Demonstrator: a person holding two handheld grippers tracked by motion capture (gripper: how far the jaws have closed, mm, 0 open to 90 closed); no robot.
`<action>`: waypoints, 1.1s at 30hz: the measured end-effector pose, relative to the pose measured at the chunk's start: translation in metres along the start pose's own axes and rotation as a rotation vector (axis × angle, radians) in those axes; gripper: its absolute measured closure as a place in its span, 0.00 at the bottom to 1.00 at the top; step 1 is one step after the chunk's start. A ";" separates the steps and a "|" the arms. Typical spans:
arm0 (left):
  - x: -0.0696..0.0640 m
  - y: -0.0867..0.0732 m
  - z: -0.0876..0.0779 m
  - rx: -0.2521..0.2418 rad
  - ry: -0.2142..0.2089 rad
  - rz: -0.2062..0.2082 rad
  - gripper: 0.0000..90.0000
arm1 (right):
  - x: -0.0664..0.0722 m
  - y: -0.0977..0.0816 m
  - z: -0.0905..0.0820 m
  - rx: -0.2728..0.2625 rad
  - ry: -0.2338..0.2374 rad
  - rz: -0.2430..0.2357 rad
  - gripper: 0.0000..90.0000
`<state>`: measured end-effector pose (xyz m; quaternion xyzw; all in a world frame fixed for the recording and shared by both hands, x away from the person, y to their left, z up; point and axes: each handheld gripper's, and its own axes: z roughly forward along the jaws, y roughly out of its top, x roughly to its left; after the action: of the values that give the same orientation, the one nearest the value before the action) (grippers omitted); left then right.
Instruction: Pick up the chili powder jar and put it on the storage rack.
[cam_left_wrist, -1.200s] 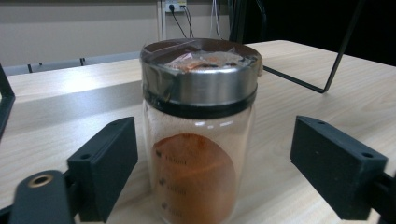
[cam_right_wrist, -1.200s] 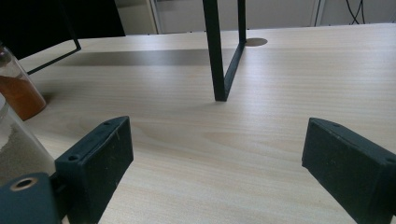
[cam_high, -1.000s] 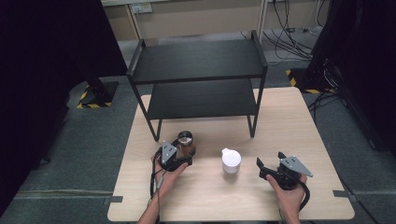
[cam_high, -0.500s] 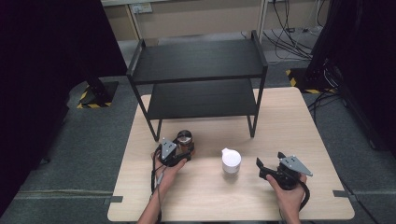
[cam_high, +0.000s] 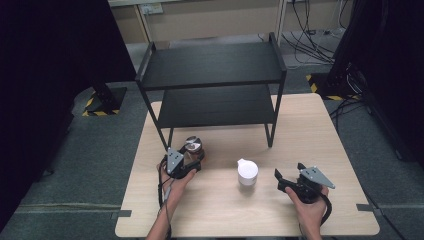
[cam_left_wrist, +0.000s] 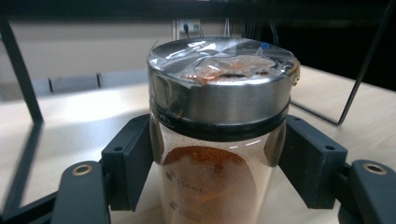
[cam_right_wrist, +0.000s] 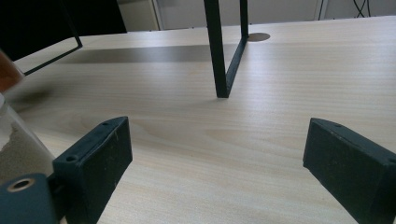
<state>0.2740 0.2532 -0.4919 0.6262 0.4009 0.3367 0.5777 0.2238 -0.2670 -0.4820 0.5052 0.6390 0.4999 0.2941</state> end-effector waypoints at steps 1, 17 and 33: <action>-0.001 0.002 -0.003 -0.014 0.004 0.008 0.34 | 0.000 0.000 0.000 0.001 0.000 0.000 0.09; -0.013 0.029 -0.020 -0.139 0.083 0.060 0.34 | 0.000 0.000 0.000 -0.001 -0.002 0.005 0.09; -0.023 0.067 -0.024 -0.238 0.122 0.107 0.34 | -0.001 0.000 0.000 0.002 -0.003 0.012 0.09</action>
<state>0.2495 0.2431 -0.4217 0.5522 0.3584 0.4496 0.6037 0.2242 -0.2675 -0.4817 0.5101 0.6361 0.5003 0.2915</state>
